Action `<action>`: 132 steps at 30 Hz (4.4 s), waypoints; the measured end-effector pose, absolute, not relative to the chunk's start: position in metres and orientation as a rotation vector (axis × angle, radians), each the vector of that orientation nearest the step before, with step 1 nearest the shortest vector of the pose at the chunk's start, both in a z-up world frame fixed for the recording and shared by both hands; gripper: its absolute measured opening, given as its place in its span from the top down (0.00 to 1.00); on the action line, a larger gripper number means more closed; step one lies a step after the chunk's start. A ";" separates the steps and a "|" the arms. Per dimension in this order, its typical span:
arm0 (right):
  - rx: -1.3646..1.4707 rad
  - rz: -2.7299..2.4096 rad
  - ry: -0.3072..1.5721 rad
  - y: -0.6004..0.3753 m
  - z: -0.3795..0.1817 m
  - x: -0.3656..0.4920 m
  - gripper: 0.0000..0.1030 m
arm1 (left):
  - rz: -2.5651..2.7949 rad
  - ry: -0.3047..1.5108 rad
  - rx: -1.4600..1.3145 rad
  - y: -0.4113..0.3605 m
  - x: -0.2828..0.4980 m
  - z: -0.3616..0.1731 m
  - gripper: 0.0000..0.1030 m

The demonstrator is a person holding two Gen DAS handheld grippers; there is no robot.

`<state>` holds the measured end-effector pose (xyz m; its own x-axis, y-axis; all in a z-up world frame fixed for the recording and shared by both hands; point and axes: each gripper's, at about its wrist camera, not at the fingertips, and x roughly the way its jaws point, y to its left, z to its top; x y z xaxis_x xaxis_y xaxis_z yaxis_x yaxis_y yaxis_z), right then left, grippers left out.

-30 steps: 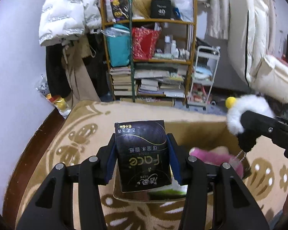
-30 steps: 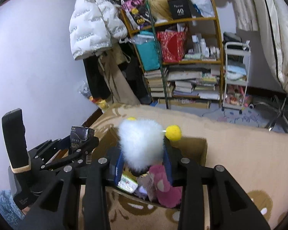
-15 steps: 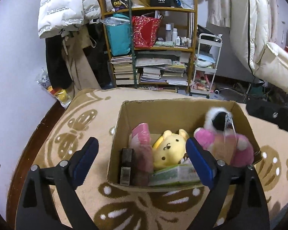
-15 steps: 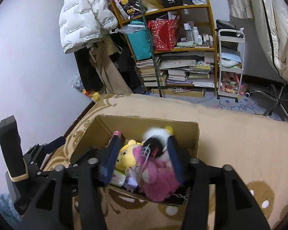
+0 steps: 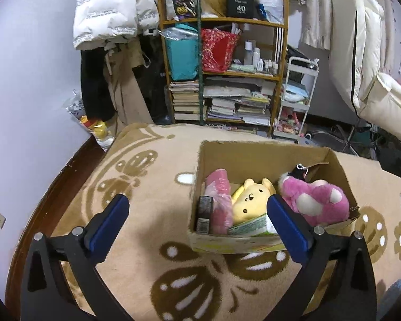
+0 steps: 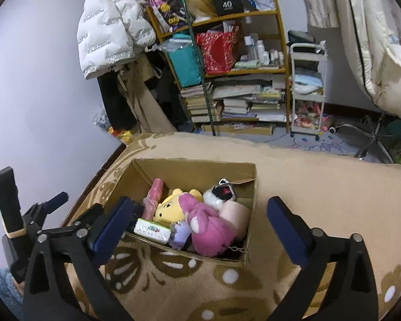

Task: Organize soft objects

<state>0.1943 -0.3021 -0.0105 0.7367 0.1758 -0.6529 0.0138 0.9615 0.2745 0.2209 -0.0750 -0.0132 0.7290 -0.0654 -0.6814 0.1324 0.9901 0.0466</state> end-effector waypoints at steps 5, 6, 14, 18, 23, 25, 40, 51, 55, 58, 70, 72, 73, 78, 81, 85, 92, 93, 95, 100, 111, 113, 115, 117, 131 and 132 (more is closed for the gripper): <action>0.282 0.078 0.700 -0.304 0.012 0.173 0.00 | -0.073 0.676 0.110 -0.063 0.197 0.019 0.01; 0.285 0.084 0.694 -0.305 0.016 0.169 0.00 | -0.061 0.655 0.113 -0.061 0.191 0.026 0.01; 0.224 0.103 0.641 -0.300 0.049 0.130 0.00 | -0.041 0.556 0.127 -0.047 0.144 0.071 0.01; 0.186 0.089 0.598 -0.295 0.065 0.103 0.00 | -0.033 0.526 0.128 -0.042 0.120 0.082 0.01; 0.149 0.081 0.539 -0.288 0.077 0.069 0.00 | -0.037 0.467 0.161 -0.039 0.085 0.091 0.01; 0.130 0.087 0.512 -0.284 0.079 0.055 0.00 | -0.041 0.448 0.171 -0.038 0.071 0.093 0.01; 0.081 0.087 0.371 -0.250 0.069 -0.024 0.00 | -0.066 0.312 0.177 -0.029 -0.008 0.086 0.01; 0.078 0.019 0.420 -0.244 0.032 -0.036 0.00 | -0.070 0.333 0.158 -0.019 -0.025 0.049 0.01; 0.099 0.023 0.454 -0.247 0.020 -0.031 0.00 | -0.070 0.368 0.141 -0.014 -0.021 0.034 0.01; 0.089 0.013 0.449 -0.247 0.018 -0.030 0.00 | -0.070 0.406 0.117 -0.009 -0.016 0.024 0.01; 0.103 -0.039 0.467 -0.245 0.001 -0.026 0.00 | -0.083 0.445 0.123 -0.007 -0.012 0.011 0.01; 0.106 -0.044 0.466 -0.245 0.001 -0.027 0.00 | -0.088 0.449 0.136 -0.010 -0.012 0.009 0.01; 0.109 -0.046 0.466 -0.246 0.001 -0.027 0.00 | -0.089 0.449 0.141 -0.011 -0.012 0.009 0.01; 0.114 -0.061 0.465 -0.246 0.002 -0.028 0.00 | -0.092 0.451 0.162 -0.015 -0.013 0.009 0.01; 0.120 -0.057 0.463 -0.247 0.003 -0.028 0.00 | -0.091 0.452 0.166 -0.016 -0.015 0.009 0.01; 0.121 -0.059 0.463 -0.248 0.003 -0.029 0.00 | -0.103 0.450 0.160 -0.017 -0.015 0.009 0.01; 0.116 -0.066 0.467 -0.250 0.003 -0.029 0.00 | -0.095 0.461 0.168 -0.018 -0.015 0.008 0.01; 0.114 -0.072 0.468 -0.249 0.002 -0.029 0.00 | -0.095 0.461 0.168 -0.019 -0.015 0.008 0.01; 0.113 -0.079 0.471 -0.248 0.002 -0.030 0.00 | -0.091 0.462 0.167 -0.019 -0.015 0.008 0.01; 0.112 -0.080 0.471 -0.246 0.002 -0.030 0.00 | -0.095 0.468 0.159 -0.016 -0.015 0.005 0.01; 0.113 -0.079 0.473 -0.245 0.002 -0.030 0.00 | -0.103 0.477 0.154 -0.011 -0.012 0.005 0.01; 0.112 -0.079 0.472 -0.244 0.002 -0.030 0.00 | -0.104 0.479 0.154 -0.011 -0.012 0.005 0.01; 0.112 -0.081 0.473 -0.243 0.002 -0.030 0.00 | -0.105 0.482 0.154 -0.011 -0.012 0.005 0.01; 0.113 -0.081 0.474 -0.243 0.002 -0.030 0.00 | -0.106 0.483 0.156 -0.012 -0.012 0.004 0.01; 0.124 -0.083 0.473 -0.243 0.003 -0.031 0.00 | -0.096 0.477 0.155 -0.016 -0.015 0.004 0.01; 0.128 -0.083 0.475 -0.243 0.003 -0.032 0.00 | -0.097 0.479 0.155 -0.016 -0.015 0.004 0.01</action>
